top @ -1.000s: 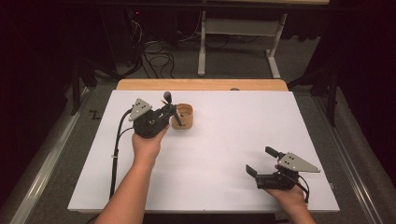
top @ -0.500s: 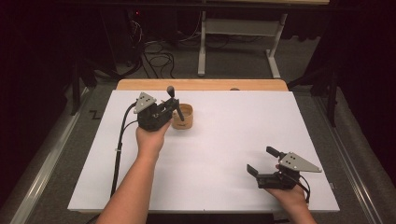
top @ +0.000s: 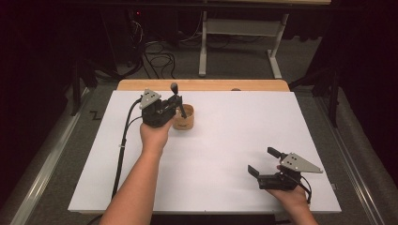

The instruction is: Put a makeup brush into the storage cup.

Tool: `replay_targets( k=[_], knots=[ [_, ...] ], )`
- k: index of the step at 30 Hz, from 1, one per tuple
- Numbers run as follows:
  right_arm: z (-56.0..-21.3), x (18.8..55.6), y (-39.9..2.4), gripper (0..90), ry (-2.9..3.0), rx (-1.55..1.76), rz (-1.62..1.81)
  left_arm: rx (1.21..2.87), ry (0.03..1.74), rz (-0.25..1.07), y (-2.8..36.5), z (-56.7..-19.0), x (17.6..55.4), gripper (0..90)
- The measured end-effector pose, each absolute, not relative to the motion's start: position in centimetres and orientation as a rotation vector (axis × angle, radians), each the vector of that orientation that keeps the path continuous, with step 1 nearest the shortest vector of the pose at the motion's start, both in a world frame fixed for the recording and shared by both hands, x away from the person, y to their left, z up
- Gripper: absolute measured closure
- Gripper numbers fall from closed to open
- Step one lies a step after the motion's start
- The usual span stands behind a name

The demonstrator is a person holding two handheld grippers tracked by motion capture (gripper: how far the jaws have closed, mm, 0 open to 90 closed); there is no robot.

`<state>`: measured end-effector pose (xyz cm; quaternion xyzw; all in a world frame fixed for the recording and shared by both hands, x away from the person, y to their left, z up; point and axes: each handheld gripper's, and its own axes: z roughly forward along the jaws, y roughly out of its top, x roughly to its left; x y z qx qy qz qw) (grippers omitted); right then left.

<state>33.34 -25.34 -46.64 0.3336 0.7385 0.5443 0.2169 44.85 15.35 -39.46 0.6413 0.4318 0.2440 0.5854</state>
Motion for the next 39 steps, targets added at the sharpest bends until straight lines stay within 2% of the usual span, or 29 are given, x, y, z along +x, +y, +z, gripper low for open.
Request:
replay_targets(
  k=[18, 39],
  knots=[
    [-46.9, 33.3, -24.9, 0.4, 2.060, 0.920, 1.496, 1.495, 1.021, 0.577, 15.1, -39.6, 45.9, 76.9],
    [-47.1, 33.2, -24.5, 0.8, 2.077, 0.908, 1.494, 1.570, 1.031, 0.628, 13.8, -41.2, 46.6, 76.8]
  ],
)
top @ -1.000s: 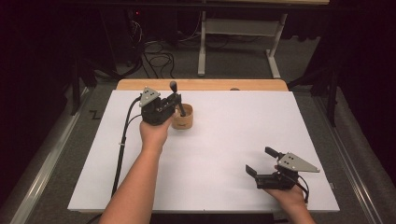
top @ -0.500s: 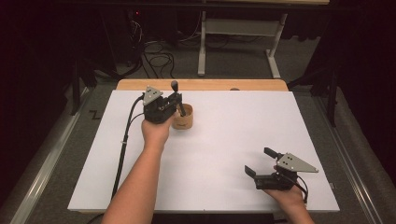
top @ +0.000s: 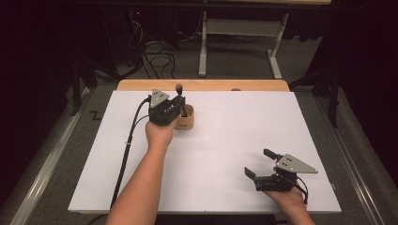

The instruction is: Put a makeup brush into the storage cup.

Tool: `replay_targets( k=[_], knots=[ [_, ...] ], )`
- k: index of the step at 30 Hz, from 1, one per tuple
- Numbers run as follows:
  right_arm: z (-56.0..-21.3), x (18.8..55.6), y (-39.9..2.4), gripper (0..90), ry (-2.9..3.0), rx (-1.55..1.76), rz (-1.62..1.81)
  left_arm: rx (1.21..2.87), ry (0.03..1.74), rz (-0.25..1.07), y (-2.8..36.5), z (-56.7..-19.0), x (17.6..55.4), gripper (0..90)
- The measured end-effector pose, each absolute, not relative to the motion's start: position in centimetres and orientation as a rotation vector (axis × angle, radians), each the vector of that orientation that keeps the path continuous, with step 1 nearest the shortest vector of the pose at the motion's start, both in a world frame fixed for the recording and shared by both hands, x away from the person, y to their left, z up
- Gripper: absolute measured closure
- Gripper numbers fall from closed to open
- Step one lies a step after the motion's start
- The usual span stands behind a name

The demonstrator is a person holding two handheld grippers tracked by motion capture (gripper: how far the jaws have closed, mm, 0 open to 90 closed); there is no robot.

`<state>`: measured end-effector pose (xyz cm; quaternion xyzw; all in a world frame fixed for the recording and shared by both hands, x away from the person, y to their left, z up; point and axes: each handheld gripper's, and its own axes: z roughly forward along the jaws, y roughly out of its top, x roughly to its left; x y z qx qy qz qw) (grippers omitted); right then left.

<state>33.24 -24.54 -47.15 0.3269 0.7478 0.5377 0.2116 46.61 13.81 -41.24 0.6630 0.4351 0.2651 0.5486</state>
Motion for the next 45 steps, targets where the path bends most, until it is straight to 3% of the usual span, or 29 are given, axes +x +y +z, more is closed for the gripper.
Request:
replay_targets(
  k=[45],
  knots=[
    [-47.1, 33.1, -24.5, 1.4, 2.080, 0.914, 1.489, 1.677, 1.043, 0.653, 11.8, -42.9, 46.8, 76.4]
  ],
)
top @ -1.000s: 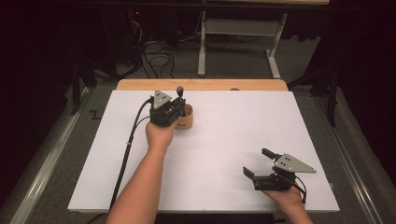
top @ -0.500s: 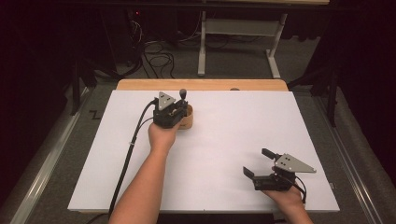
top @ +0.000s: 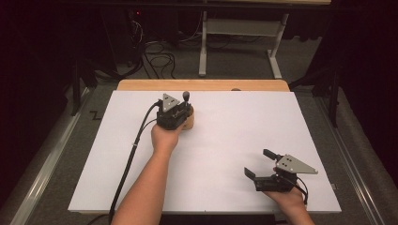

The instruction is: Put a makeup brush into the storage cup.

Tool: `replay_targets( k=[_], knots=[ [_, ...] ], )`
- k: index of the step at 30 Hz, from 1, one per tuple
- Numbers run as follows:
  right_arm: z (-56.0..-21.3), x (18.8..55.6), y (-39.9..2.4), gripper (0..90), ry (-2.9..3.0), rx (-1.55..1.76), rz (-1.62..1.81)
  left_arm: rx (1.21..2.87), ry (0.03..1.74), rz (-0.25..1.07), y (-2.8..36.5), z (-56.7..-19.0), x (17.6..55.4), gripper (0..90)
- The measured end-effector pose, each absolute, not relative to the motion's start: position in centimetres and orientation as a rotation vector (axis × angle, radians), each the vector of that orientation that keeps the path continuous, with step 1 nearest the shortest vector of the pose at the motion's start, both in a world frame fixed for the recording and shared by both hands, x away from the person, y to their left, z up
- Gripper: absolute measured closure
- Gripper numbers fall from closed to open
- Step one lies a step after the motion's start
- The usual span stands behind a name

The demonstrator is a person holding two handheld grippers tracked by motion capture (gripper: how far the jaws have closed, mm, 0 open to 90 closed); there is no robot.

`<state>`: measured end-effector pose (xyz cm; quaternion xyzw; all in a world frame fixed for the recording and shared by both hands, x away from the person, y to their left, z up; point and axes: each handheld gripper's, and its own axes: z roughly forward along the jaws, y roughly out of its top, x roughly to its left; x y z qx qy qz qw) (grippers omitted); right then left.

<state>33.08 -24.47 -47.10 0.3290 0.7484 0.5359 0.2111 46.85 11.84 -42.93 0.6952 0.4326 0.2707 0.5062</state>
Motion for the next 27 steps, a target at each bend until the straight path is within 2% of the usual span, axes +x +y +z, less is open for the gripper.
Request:
replay_targets(
  k=[6, 9, 12, 13, 22, 27],
  knots=[
    [-47.1, 33.1, -24.5, 1.4, 2.080, 0.911, 1.490, 1.676, 1.028, 0.642, 11.6, -43.1, 46.9, 75.2],
    [-47.1, 33.1, -24.5, 1.4, 2.081, 0.913, 1.489, 1.666, 1.044, 0.614, 11.6, -43.1, 47.0, 52.1],
    [-47.1, 33.1, -24.4, 1.4, 2.080, 0.913, 1.489, 1.669, 1.063, 0.646, 11.7, -43.0, 46.9, 33.7],
    [-47.1, 33.1, -24.4, 1.4, 2.082, 0.908, 1.486, 1.665, 1.064, 0.637, 11.8, -43.0, 46.9, 30.9],
    [-47.1, 33.1, -24.3, 1.4, 2.088, 0.898, 1.489, 1.631, 1.073, 0.646, 12.2, -42.4, 46.4, 16.4],
    [-47.1, 33.1, -24.2, 1.5, 2.087, 0.899, 1.483, 1.635, 1.080, 0.635, 12.6, -42.4, 46.4, 16.2]
  ],
)
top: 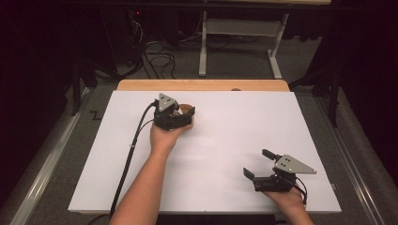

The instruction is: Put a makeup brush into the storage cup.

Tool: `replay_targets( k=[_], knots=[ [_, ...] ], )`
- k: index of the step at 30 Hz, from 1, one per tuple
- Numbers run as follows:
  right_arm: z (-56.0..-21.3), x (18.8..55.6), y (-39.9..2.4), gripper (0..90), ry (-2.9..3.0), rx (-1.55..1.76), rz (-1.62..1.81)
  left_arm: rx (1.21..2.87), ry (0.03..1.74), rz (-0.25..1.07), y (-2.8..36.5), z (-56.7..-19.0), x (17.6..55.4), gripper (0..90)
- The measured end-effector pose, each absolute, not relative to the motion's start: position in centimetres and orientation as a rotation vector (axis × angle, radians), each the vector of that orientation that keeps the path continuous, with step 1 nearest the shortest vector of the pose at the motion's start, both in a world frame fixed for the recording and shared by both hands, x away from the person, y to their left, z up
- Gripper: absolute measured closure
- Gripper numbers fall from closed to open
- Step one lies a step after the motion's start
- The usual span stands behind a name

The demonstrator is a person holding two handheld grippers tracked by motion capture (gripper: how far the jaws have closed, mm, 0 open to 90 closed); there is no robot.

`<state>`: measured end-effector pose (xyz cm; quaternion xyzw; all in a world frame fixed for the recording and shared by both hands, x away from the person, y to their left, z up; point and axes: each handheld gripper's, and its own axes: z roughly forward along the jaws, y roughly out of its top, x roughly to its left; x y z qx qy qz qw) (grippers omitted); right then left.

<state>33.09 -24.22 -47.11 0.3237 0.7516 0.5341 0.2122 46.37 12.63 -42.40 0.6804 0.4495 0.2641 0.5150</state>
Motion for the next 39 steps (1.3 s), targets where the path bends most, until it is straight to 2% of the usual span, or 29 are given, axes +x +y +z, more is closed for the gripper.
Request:
replay_targets(
  k=[23, 39],
  knots=[
    [-47.2, 33.1, -24.1, 1.5, 2.089, 0.900, 1.475, 1.623, 1.082, 0.641, 13.7, -42.4, 45.3, 16.3],
    [-47.0, 33.1, -23.9, 1.4, 2.088, 0.888, 1.459, 1.631, 1.092, 0.632, 15.1, -42.8, 42.3, 12.3]
  ],
)
